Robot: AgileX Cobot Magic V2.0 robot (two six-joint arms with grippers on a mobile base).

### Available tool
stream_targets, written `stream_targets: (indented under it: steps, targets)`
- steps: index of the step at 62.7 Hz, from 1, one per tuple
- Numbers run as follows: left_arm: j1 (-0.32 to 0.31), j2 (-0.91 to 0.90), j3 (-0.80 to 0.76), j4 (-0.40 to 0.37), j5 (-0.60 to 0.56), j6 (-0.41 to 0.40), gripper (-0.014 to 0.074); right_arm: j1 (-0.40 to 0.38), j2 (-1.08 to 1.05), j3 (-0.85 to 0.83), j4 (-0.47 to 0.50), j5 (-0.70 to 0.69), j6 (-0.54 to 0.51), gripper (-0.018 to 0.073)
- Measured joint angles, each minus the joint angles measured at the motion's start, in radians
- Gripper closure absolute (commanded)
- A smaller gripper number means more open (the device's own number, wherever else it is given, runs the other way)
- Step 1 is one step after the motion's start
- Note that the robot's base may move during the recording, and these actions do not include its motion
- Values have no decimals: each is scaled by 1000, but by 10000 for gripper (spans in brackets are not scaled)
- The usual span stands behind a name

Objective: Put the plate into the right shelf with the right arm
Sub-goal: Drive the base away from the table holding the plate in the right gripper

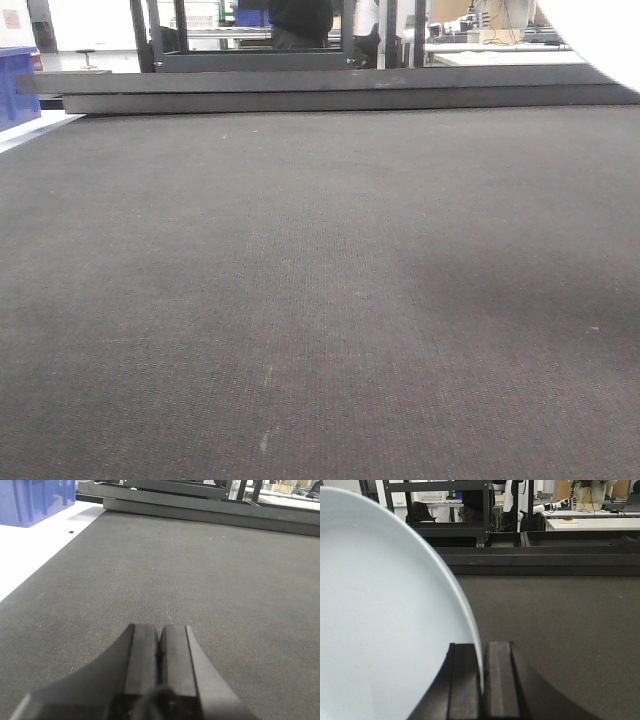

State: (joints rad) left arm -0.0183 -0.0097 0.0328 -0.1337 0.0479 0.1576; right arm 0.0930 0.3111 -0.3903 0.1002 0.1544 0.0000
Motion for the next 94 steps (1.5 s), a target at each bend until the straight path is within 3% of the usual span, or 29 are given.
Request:
stream_targets:
  steps: [94]
  targets:
    - [0,0,0,0,0,0,724,0,0,2,0,0,-7,505]
